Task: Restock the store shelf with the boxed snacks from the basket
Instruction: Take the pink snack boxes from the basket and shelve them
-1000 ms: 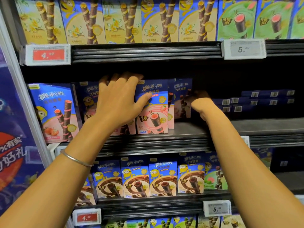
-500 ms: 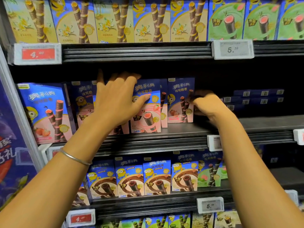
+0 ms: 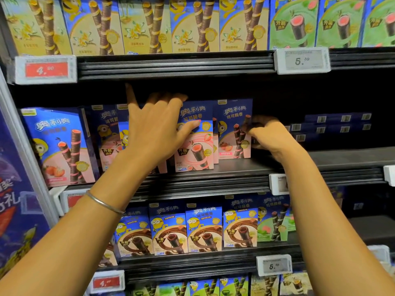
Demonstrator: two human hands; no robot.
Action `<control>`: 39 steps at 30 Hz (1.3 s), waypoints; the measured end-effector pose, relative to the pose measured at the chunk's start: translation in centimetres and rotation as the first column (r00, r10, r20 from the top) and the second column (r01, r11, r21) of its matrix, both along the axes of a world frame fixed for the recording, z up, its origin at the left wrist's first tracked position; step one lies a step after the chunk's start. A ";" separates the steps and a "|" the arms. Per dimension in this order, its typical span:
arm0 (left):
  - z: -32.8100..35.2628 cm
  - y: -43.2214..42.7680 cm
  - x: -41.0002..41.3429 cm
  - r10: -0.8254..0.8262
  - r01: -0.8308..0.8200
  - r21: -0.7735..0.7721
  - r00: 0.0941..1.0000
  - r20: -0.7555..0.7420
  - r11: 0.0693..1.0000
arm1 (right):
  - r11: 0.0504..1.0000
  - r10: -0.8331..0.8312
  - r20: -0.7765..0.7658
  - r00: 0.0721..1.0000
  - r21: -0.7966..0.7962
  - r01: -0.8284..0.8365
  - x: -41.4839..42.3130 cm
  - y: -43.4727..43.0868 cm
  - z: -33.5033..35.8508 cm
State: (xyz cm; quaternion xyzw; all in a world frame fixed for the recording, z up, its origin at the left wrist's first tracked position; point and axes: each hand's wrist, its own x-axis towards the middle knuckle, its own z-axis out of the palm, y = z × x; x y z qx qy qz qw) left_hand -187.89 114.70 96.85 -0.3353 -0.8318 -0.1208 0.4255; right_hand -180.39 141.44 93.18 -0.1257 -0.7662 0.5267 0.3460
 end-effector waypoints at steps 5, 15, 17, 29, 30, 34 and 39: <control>0.0 0.5 0.3 -0.005 0.004 -0.016 0.999 -0.040 1.000 | 0.997 -0.073 -0.041 0.996 0.031 0.074 0.5 0.0 -0.4; 0.1 2.1 1.3 -0.034 0.033 -0.026 0.998 -0.043 0.999 | 0.966 -0.144 -0.302 0.942 0.163 0.200 3.2 -6.0 -1.6; 0.1 2.6 1.6 -0.054 0.054 -0.019 0.998 -0.027 0.998 | 0.972 -0.048 -0.234 0.971 0.212 0.099 3.0 -7.1 -1.8; 0.5 -2.5 -0.7 -0.008 0.014 0.220 1.000 -0.026 0.975 | 0.985 0.008 -0.174 0.985 0.174 0.023 2.4 -6.6 -2.1; -0.6 -3.1 -0.9 -0.030 0.037 0.261 0.999 -0.028 0.965 | 0.986 0.006 -0.175 0.985 0.165 0.023 2.4 -6.7 -2.2; -4.6 -4.3 -1.5 -0.094 0.094 0.444 0.995 -0.023 0.891 | 0.991 0.021 -0.178 0.984 0.136 0.004 2.4 -6.8 -2.2; -7.7 -4.2 -1.7 -0.212 0.126 0.587 0.974 0.080 0.800 | 0.988 0.036 -0.153 0.988 0.156 -0.012 2.2 -7.2 -2.0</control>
